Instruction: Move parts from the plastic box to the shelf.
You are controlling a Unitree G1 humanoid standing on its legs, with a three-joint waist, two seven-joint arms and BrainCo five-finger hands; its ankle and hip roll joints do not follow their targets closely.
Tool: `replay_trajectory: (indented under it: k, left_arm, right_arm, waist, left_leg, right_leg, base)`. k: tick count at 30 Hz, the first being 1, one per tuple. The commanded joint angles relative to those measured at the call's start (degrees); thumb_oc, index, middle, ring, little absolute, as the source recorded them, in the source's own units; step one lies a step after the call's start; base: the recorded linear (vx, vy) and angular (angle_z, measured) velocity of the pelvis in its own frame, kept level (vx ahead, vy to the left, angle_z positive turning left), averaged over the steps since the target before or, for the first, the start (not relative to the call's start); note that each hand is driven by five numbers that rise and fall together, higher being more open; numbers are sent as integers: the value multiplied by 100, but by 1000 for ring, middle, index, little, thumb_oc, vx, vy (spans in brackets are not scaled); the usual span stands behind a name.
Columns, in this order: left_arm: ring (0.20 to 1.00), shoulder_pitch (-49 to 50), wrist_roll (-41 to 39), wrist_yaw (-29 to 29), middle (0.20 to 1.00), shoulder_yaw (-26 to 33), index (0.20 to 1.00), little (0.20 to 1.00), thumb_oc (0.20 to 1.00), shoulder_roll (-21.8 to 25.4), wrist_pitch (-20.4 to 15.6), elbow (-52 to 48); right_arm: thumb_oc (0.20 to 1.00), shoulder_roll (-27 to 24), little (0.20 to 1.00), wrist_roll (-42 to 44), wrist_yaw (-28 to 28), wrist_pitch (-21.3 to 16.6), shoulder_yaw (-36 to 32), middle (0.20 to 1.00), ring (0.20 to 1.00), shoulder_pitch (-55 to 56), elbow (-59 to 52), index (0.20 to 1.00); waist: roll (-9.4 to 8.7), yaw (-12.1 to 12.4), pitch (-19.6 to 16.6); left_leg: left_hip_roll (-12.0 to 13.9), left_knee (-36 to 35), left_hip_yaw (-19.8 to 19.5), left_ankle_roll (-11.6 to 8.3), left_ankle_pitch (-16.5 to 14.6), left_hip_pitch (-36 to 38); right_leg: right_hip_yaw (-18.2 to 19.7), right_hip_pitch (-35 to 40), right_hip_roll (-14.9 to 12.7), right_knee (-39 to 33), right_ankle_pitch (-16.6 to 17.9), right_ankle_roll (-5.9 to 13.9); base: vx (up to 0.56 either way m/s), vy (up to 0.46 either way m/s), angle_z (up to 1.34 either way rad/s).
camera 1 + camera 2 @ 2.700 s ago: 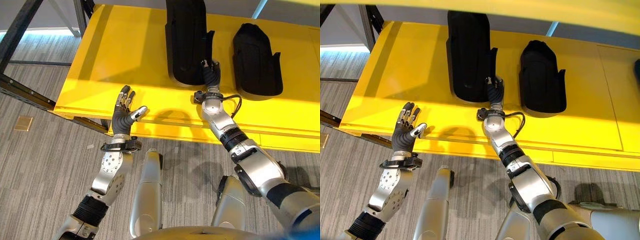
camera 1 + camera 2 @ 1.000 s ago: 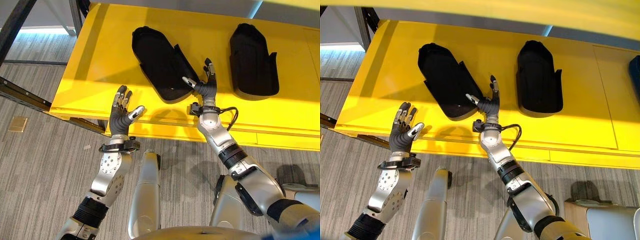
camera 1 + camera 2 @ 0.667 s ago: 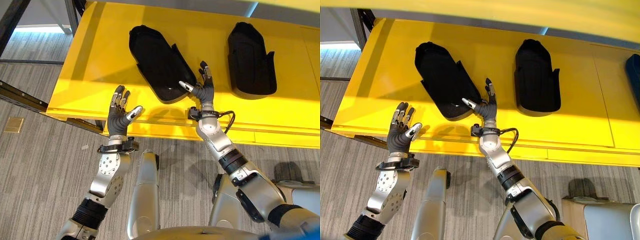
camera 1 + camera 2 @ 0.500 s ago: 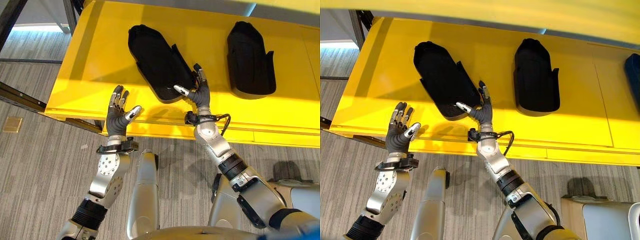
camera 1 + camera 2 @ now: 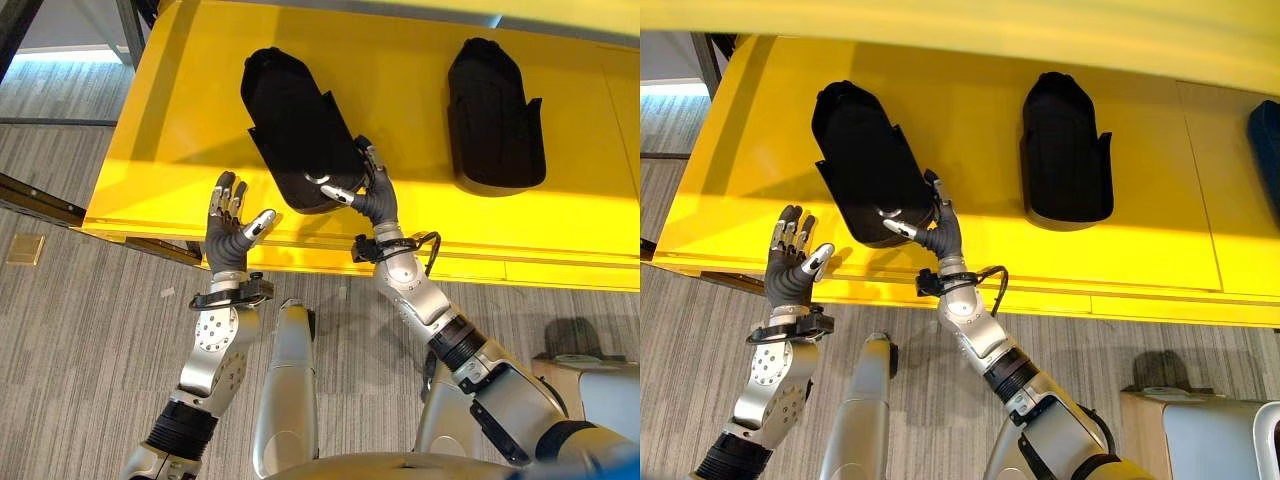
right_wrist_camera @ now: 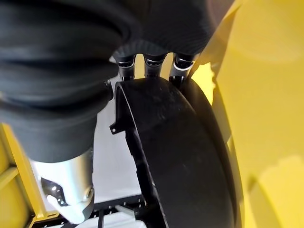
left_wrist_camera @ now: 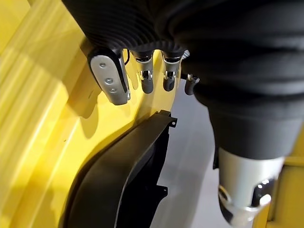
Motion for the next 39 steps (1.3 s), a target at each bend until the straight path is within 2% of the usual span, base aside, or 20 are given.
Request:
replay_trajectory:
  k: [1,13,18,20,22,26,33,39]
  left_arm:
    - [1000,-471,65,348,1000,376,1000,1000,1000,-3,88,295]
    - [1000,-236,307,678,1000,1097,1000,1000,1000,107,-170,-160]
    - [1000,-160,657,1032,1000,1664,1000,1000,1000,207,-323,-333]
    - [1000,-219,707,1087,1000,1723,1000,1000,1000,221,-333,-265]
    - [1000,-794,935,1153,1000,1555,1000,1000,1000,417,-265,-189]
    - [1000,-1170,1024,1234,1000,1422,1000,1000,1000,461,-255,-110]
    - [1000,-2090,1108,1374,1000,1014,1000,1000,1000,502,-278,58]
    - [1000,-2390,1143,1429,1000,866,1000,1000,1000,481,-212,372]
  right_arm:
    - [1000,281,1000,358,128,264,175,1000,1000,179,328,1000]
    - [1000,410,1000,414,271,299,391,1000,1000,-46,403,1000]
    - [1000,437,1000,432,326,303,407,1000,1000,-160,452,1000]
    - [1000,432,1000,446,358,305,442,1000,1000,-171,443,1000]
    - [1000,424,1000,558,437,291,516,1000,1000,-77,393,1000]
    - [1000,363,1000,628,462,259,566,1000,1000,-14,251,1000]
    - [1000,132,1000,775,553,169,612,1000,1000,242,-227,1000]
    - [1000,-111,1000,777,616,88,489,1000,1000,497,-592,1000]
  waist:
    - [46,156,180]
    - [53,371,231]
    - [84,512,276]
    - [81,522,285]
    - [60,403,278]
    - [27,334,273]
    - [-80,60,197]
    - [-137,-104,130]
  left_leg:
    - [74,196,122,89,-171,57]
    - [43,6,84,67,-80,161]
    - [10,-109,63,39,1,215]
    - [7,-120,58,33,12,224]
    - [21,-97,58,8,-1,240]
    - [40,-84,64,3,-5,240]
    - [124,-15,98,-20,-31,201]
    - [180,32,93,-38,-37,117]
  right_leg:
    - [-121,-429,141,441,354,-430]
    - [-209,-279,84,305,414,-418]
    - [-239,-192,54,256,416,-416]
    - [-245,-189,38,261,414,-421]
    - [-225,-180,37,287,384,-416]
    - [-198,-206,51,293,386,-417]
    - [-112,-334,114,336,381,-420]
    - [-55,-464,153,362,375,-412]
  base:
    - [0,0,0]
    - [0,-2,1]
    - [1,-8,2]
    - [0,0,0]
    - [15,6,0]
    - [0,0,0]
    - [5,9,-3]
    - [2,2,-1]
